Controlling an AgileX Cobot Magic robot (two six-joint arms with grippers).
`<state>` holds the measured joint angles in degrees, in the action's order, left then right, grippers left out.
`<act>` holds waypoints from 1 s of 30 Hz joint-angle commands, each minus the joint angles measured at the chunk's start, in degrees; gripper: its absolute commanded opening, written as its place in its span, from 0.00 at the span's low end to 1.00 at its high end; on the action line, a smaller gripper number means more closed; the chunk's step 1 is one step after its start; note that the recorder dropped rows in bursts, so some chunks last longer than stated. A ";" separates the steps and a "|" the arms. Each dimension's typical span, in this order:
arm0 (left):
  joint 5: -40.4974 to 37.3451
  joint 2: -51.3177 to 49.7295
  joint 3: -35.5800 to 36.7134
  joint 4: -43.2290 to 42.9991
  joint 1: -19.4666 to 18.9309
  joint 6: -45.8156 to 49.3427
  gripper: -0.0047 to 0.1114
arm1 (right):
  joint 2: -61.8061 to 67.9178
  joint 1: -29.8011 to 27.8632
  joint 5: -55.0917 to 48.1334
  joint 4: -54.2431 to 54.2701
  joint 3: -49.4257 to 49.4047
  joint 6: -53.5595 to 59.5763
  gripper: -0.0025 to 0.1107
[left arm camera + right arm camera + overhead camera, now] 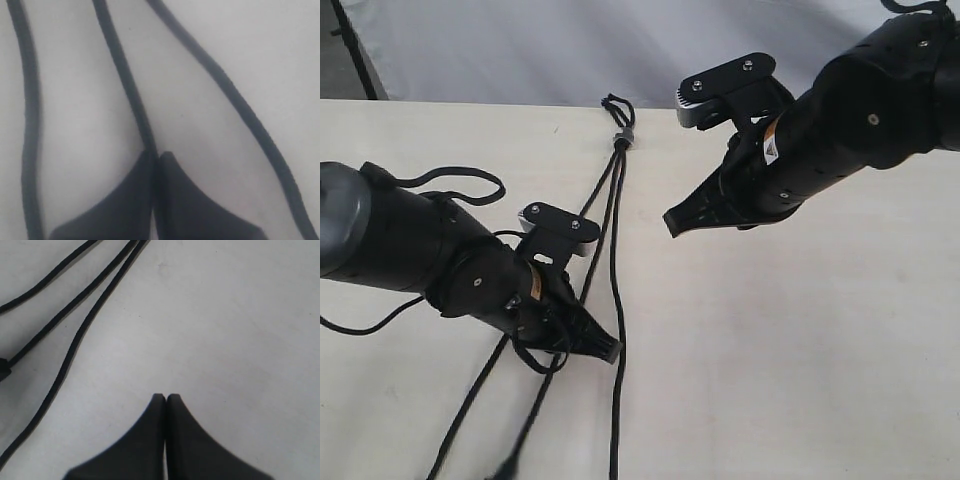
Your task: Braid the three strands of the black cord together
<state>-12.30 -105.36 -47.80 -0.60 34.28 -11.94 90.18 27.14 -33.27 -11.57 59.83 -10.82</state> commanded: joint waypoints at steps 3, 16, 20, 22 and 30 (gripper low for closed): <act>-10.59 -0.73 -4.57 -0.21 0.07 3.39 0.04 | -0.02 -0.41 0.31 -0.56 0.10 -0.26 0.02; -16.65 -0.65 -6.75 -9.27 -20.91 4.68 0.04 | 0.01 -0.41 2.58 -0.56 0.10 -0.26 0.02; -14.37 -3.81 -3.29 -6.01 -20.91 4.68 0.04 | 0.01 -0.41 3.31 -0.56 0.10 -0.26 0.02; -14.37 -4.04 -2.63 -3.55 -19.80 4.82 0.04 | 0.01 -0.41 3.31 -0.56 0.10 -0.26 0.02; -14.20 -4.04 -2.39 -1.99 -12.84 7.25 0.04 | 0.01 -0.41 2.94 -0.56 0.10 -0.26 0.02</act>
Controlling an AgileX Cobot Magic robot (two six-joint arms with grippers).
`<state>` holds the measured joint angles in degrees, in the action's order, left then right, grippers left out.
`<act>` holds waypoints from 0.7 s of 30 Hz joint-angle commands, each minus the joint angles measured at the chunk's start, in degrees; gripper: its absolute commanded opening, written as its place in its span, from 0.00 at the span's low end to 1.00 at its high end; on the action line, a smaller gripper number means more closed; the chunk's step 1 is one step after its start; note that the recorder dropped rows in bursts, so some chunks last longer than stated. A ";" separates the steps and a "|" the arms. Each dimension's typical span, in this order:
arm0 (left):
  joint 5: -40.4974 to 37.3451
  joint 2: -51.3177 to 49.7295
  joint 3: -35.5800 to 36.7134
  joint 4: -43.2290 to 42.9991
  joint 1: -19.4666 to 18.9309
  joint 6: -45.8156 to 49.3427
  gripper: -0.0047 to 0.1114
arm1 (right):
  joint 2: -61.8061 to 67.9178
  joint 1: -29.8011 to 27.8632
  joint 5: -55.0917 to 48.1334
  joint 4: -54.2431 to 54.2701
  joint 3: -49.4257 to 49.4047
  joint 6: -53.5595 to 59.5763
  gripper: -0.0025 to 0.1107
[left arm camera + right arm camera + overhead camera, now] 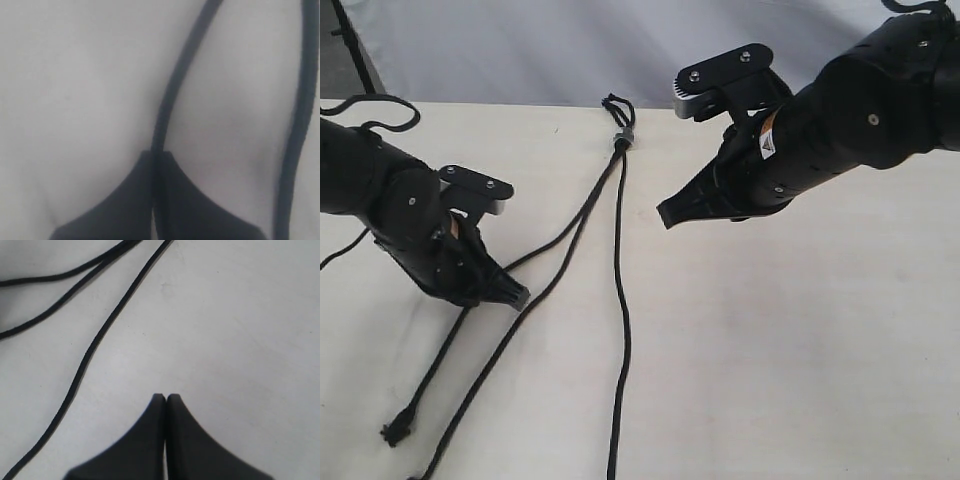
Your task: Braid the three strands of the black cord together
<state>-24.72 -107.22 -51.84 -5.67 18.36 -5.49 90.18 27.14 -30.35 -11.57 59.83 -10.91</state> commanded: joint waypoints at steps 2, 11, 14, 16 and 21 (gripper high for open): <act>-1.12 -2.18 1.65 3.09 3.09 0.80 0.04 | 0.01 -0.41 -0.31 -0.56 0.10 -0.18 0.02; -2.90 -2.18 4.38 8.30 3.55 2.85 0.04 | 0.01 -0.41 0.29 -0.56 0.10 -0.18 0.02; -2.60 -2.18 5.48 8.76 6.70 3.83 0.04 | 0.01 -0.41 0.29 -0.56 0.10 -0.18 0.02; -2.88 -2.18 5.53 7.85 7.73 4.03 0.04 | 0.01 -0.41 0.04 -0.56 0.10 -0.18 0.02; -2.63 0.48 5.53 3.81 4.96 2.45 0.04 | 0.01 -0.41 -0.07 -0.56 0.10 -0.18 0.02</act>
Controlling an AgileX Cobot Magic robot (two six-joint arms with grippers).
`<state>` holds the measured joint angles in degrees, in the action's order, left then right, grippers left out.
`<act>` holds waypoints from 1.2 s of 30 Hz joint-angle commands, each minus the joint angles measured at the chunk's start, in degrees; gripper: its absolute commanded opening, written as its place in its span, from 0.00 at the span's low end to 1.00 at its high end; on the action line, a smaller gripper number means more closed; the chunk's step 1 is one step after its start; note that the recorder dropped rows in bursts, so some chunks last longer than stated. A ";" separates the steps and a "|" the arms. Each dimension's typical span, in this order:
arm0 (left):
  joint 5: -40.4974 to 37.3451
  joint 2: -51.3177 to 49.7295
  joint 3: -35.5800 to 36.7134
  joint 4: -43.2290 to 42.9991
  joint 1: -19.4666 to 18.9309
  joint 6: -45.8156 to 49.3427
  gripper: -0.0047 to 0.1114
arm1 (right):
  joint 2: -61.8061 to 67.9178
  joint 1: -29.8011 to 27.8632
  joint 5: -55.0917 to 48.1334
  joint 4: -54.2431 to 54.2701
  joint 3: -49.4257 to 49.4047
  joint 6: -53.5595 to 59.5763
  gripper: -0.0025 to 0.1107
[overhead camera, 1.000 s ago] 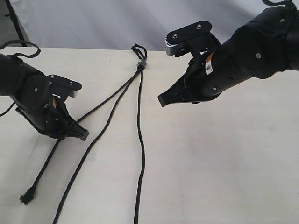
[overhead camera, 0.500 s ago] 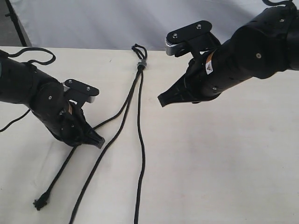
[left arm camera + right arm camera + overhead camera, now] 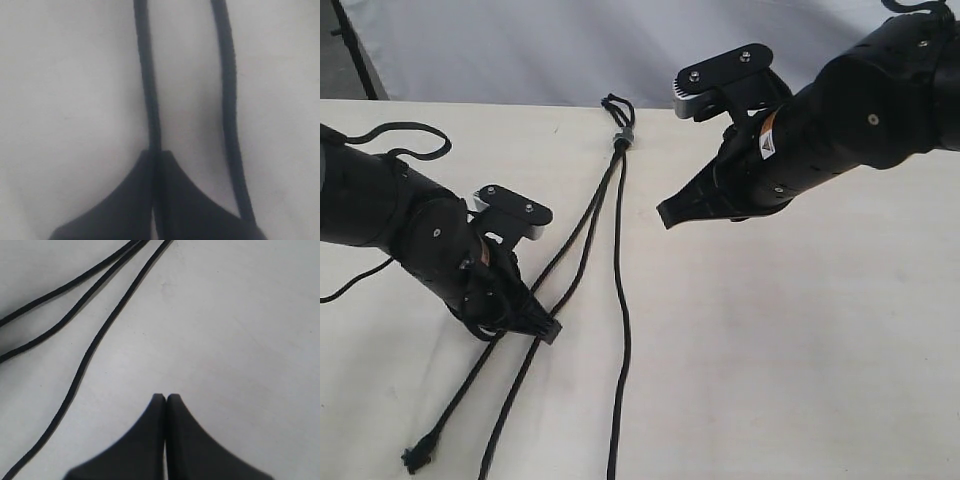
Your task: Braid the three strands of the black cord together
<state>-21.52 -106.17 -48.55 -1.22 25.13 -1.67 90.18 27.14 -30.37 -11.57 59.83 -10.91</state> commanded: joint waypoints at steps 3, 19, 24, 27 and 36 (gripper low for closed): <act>-5.40 2.83 2.23 -1.47 -4.64 -1.37 0.04 | 0.01 -0.41 -0.05 -0.44 0.10 -0.18 0.02; -4.82 5.92 2.23 -2.75 -13.20 -3.36 0.23 | 0.01 -0.41 1.65 -0.33 0.10 -0.83 0.02; -4.15 6.14 2.23 -2.66 -13.20 -3.36 0.51 | 0.01 -0.31 1.65 -0.24 0.10 -2.66 0.02; -4.26 8.30 1.89 -2.93 -13.20 -3.36 0.56 | 0.01 -0.04 1.42 2.58 0.10 -3.57 0.02; -4.64 25.89 -0.80 -6.83 -21.69 -7.91 0.57 | 3.05 12.54 2.74 4.50 1.10 -3.80 0.28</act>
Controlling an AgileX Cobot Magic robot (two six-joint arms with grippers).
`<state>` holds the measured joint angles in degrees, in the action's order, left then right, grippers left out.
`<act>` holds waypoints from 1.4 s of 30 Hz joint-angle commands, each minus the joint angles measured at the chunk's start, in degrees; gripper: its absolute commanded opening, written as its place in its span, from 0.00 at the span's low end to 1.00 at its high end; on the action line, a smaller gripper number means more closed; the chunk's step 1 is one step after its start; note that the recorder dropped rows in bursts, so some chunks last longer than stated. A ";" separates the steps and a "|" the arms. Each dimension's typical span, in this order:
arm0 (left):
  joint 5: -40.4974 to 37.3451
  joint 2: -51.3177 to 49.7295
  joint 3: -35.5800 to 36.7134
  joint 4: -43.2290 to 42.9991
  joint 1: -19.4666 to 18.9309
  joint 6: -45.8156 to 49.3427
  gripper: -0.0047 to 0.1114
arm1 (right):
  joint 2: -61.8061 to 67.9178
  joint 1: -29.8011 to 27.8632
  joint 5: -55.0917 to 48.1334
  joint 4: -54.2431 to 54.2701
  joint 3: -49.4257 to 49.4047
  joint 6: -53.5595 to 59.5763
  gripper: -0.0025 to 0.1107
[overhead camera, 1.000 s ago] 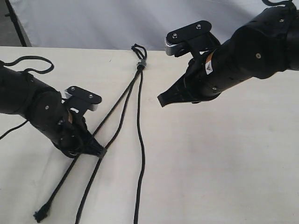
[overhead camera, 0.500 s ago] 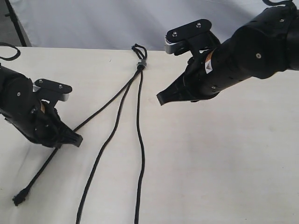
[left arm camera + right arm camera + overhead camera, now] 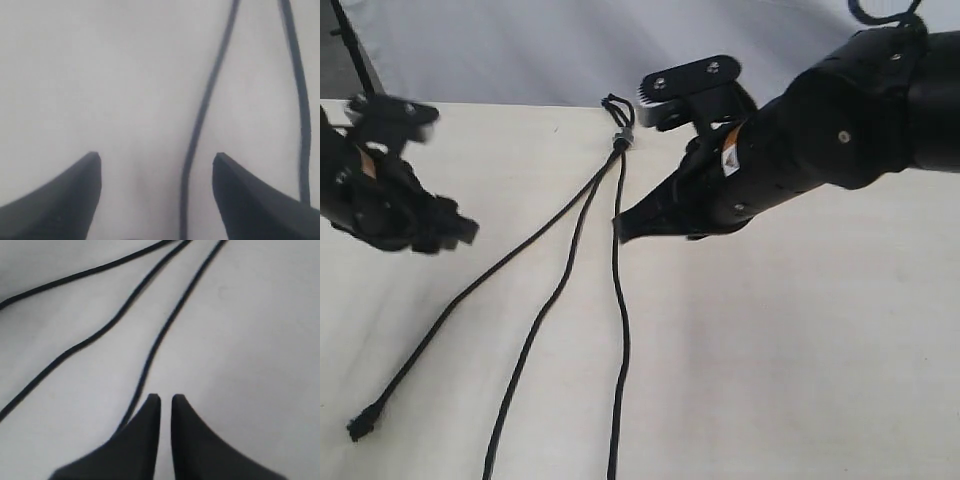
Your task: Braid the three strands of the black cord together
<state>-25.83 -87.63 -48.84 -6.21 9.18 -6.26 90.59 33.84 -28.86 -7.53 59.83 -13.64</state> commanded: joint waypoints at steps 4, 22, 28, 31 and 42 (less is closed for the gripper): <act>-1.79 12.39 1.03 -1.95 -13.92 -4.73 0.57 | 9.49 11.98 1.60 1.99 5.62 -4.81 0.59; 2.81 13.66 3.95 -0.88 -18.37 -4.73 0.57 | 35.86 19.60 -18.66 4.74 29.91 -8.63 0.56; 2.81 13.66 3.95 -0.90 -18.37 -4.49 0.57 | 35.96 19.60 -21.12 4.74 29.96 -5.24 0.08; 2.81 13.66 3.95 -0.90 -18.37 -4.49 0.57 | 33.33 19.25 -24.65 3.73 30.05 -0.88 0.02; 3.17 13.66 4.32 1.10 -16.53 -4.21 0.57 | 22.08 3.58 -34.41 -7.98 30.05 1.12 0.02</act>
<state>-23.33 -74.35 -44.80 -5.94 -8.61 -10.51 113.58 42.08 -61.68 -14.07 89.79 -13.80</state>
